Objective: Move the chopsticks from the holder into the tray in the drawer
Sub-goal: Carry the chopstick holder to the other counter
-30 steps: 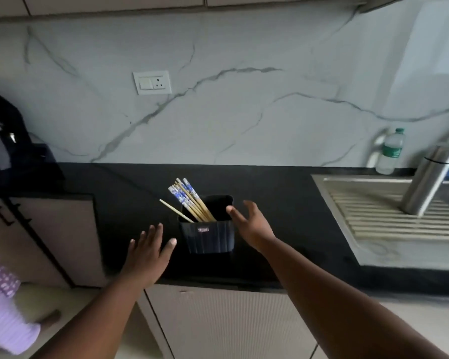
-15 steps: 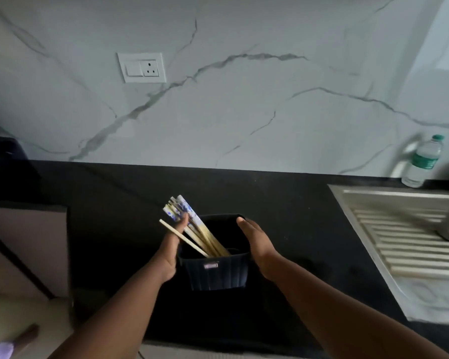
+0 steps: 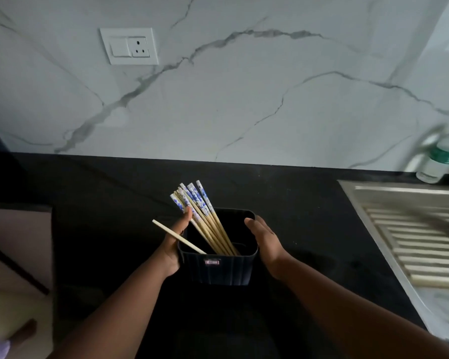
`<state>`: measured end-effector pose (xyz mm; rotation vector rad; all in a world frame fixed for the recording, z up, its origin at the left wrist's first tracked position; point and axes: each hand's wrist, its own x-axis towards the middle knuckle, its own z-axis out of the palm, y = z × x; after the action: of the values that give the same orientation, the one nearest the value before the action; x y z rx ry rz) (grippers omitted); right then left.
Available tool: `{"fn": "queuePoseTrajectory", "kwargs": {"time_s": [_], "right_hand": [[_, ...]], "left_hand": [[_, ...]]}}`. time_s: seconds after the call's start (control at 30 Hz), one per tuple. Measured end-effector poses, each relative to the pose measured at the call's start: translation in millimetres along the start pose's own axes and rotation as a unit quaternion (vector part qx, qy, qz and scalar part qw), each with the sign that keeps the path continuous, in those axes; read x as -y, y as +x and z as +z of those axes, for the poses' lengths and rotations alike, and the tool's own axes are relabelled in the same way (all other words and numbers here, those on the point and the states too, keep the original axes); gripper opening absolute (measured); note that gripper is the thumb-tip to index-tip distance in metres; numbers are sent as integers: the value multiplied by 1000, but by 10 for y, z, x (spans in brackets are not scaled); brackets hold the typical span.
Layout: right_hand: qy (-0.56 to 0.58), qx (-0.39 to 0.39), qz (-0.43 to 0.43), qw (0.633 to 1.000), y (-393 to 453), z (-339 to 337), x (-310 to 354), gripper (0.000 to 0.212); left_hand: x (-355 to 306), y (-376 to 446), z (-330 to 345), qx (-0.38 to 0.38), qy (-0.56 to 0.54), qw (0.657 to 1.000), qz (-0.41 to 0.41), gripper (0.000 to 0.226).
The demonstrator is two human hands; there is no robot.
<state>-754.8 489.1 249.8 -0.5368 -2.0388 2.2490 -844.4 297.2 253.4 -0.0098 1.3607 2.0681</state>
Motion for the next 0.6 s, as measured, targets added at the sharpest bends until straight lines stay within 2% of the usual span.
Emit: {"fn": "queuePoseTrajectory", "kwargs": {"time_s": [0.1,0.27,0.4,0.53,0.6], "right_hand": [[6,18,1,1000,-19,-23,35,22],[32,73,14,997,-180,-38,30,26],[58,145,73,985,-424,-15,-33,30],[105,198,147,963,-745,69,-139,23],[106,227,172,953,-922,152,-183,25]], "left_hand": [[59,-151,42,-16,0,1000,12,51],[291,-671,133,-106,-8,993,49,58],[680,-1155,217,-222,-8,966,134,38],[997,-1630,419,-275,-49,942,187,21],[1130,-1911,476,-316,-27,926,205,24]]}}
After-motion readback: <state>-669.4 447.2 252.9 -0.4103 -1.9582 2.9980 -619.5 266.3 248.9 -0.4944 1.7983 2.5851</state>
